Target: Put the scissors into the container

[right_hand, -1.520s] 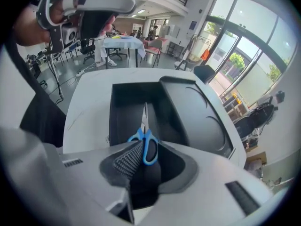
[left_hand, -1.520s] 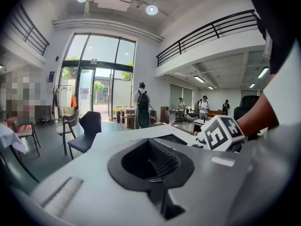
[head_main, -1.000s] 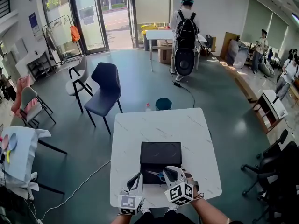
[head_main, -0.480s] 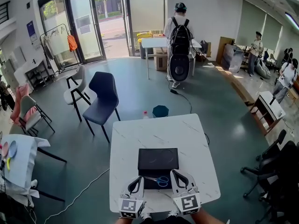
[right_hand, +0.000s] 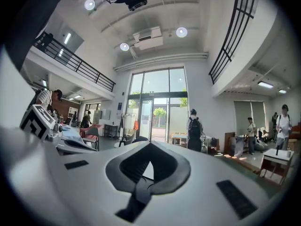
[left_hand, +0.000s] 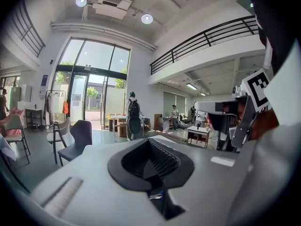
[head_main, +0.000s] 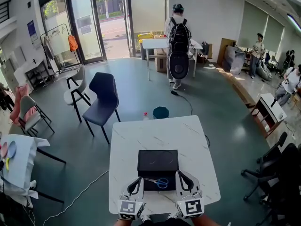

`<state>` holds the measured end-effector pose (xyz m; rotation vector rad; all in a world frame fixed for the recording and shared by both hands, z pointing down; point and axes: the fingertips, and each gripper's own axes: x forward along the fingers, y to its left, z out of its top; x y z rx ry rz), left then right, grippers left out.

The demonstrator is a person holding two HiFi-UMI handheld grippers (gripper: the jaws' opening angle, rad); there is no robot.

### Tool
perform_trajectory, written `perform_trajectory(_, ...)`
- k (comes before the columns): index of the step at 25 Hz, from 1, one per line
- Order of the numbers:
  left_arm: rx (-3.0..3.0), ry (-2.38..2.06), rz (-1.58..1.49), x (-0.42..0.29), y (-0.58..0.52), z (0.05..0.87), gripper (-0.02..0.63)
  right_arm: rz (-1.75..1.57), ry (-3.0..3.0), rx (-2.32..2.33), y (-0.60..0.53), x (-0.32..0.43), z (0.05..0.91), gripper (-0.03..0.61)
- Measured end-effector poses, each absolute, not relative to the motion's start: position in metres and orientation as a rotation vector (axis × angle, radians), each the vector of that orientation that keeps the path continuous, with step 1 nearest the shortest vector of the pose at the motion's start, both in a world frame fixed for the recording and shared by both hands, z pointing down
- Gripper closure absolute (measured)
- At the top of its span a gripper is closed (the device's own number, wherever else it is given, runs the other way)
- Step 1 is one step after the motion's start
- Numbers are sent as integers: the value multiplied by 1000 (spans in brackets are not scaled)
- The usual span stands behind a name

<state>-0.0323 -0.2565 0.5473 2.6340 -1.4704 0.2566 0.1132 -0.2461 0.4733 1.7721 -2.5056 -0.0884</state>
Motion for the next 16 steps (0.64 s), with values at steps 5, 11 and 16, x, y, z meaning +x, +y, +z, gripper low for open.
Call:
perform_trajectory(5, 2638, -1474, 252, -32, -255, 546, 606, -97, -2498, 1764, -244, 114, 476, 572)
perform_trajectory(11, 2639, -1465, 260, -33, -252, 550, 606, -104, -2489, 1763, -242, 114, 474, 572)
perform_trajectory(16, 2647, -1459, 267, -33, -249, 554, 606, -86, -2492, 1765, -240, 116, 485, 572)
